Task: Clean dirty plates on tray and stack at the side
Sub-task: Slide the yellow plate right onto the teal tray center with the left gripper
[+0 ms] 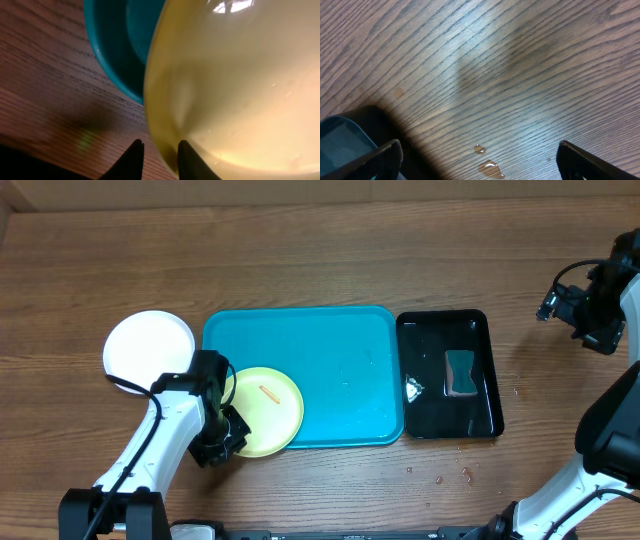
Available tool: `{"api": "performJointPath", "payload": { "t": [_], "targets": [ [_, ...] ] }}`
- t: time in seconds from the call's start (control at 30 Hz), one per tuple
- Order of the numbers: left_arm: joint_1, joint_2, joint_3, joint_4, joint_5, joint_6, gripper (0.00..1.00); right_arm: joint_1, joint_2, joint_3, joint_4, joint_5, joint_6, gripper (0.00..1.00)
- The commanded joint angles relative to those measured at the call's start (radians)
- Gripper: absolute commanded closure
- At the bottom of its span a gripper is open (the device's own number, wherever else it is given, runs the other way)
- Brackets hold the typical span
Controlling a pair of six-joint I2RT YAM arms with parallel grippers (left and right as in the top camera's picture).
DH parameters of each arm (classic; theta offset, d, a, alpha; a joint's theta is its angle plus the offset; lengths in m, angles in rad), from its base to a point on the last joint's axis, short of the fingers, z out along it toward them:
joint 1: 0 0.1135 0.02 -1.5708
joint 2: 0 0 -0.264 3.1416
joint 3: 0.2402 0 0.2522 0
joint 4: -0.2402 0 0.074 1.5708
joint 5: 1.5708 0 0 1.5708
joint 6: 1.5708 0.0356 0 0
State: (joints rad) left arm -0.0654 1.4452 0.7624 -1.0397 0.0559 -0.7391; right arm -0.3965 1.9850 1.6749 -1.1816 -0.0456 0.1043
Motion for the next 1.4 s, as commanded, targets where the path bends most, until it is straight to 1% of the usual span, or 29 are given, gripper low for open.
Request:
{"api": "performJointPath", "payload": {
  "t": [0.0, 0.17, 0.5, 0.6, 0.73, 0.83, 0.93, 1.07, 1.17, 1.27, 1.37],
  "targets": [
    [0.000, 0.008, -0.021, 0.021, -0.015, -0.027, 0.82, 0.003, -0.027, 0.021, 0.003, -0.001, 0.004, 0.00],
    [0.000, 0.008, -0.021, 0.048, -0.011, -0.028, 0.95, 0.003, -0.027, 0.021, 0.003, -0.001, 0.004, 0.00],
    [0.000, 0.008, 0.006, 0.113, -0.003, -0.025, 0.96, 0.003, -0.027, 0.021, 0.003, -0.001, 0.004, 0.00],
    [-0.001, 0.008, 0.033, 0.170, 0.056, -0.019, 0.96, 0.003, -0.027, 0.021, 0.003, -0.001, 0.004, 0.00],
    [-0.001, 0.008, 0.039, 0.296, 0.169, 0.052, 0.96, 0.003, -0.027, 0.021, 0.003, -0.001, 0.004, 0.00],
    [-0.001, 0.008, 0.039, 0.356, 0.174, 0.051, 0.96, 0.003, -0.027, 0.021, 0.003, -0.001, 0.004, 0.00],
    [-0.001, 0.008, 0.040, 0.385, 0.174, 0.051, 0.96, 0.003, -0.027, 0.021, 0.003, -0.001, 0.004, 0.00],
    [-0.001, 0.008, 0.067, 0.370, 0.172, 0.089, 0.96, 0.003, -0.027, 0.021, 0.003, -0.001, 0.004, 0.00],
    [-0.002, 0.022, 0.138, 0.308, 0.135, 0.116, 0.96, 0.003, -0.027, 0.021, 0.003, -0.001, 0.004, 0.00],
    [-0.008, 0.076, 0.254, 0.214, 0.099, 0.149, 0.96, 0.003, -0.027, 0.021, 0.003, -0.001, 0.004, 0.00],
    [-0.031, 0.166, 0.374, 0.132, 0.072, 0.179, 0.96, 0.003, -0.027, 0.021, 0.003, -0.001, 0.004, 0.00]
  ]
}}
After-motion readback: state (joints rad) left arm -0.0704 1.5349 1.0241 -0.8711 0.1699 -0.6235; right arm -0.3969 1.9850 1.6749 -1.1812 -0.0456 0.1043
